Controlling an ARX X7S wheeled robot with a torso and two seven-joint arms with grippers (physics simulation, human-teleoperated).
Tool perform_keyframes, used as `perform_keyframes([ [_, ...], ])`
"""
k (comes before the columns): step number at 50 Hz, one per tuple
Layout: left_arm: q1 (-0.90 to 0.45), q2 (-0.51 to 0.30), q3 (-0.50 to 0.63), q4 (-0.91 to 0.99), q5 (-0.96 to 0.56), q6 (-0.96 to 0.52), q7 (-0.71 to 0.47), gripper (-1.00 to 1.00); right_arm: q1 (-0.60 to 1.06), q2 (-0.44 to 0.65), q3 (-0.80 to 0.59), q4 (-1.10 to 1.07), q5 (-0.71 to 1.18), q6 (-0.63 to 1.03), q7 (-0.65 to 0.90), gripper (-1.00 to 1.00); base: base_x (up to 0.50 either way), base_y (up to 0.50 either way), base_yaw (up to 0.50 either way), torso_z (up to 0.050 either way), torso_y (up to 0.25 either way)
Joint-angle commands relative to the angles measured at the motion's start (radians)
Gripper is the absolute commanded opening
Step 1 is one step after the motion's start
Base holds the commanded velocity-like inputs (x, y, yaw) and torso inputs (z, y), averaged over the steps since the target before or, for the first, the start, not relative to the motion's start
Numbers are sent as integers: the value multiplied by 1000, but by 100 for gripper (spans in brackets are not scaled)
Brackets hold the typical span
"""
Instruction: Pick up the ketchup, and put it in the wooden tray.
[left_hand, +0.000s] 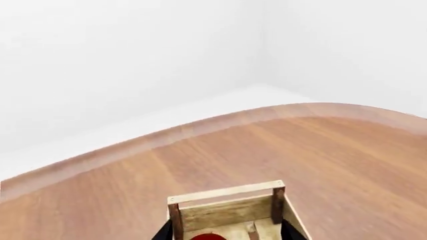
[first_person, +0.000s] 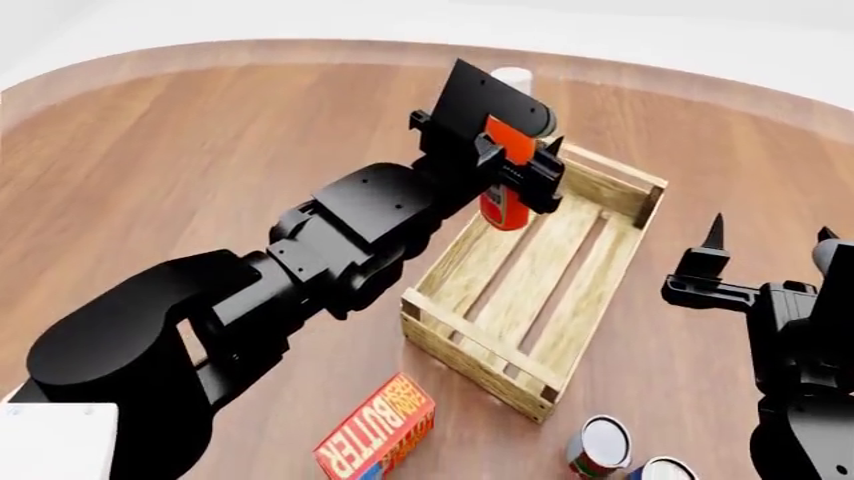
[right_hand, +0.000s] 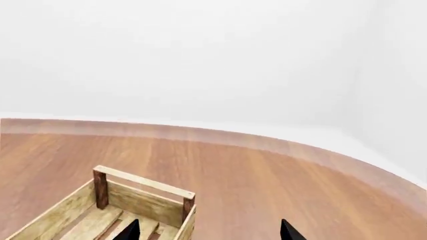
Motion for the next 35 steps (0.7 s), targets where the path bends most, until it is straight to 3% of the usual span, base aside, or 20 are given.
perform_keyframes([
  [1,-12,1,-12,22,-20,7,1,-100,0,0,0,0,0,1,8,100,0,3,0,8,-236],
  [14,-33,1,-10,52,-33,40,-8,-100,0,-3,3,-1,-1,2,20,100,-2,0,0,9,-238],
  [30,-18,1,-16,104,123,124,-58,-100,2,-9,8,-3,-3,9,43,100,0,0,0,9,-236],
  [35,-18,1,-20,126,207,224,-111,-100,3,-19,17,-3,-2,13,59,100,0,1,0,10,-234],
])
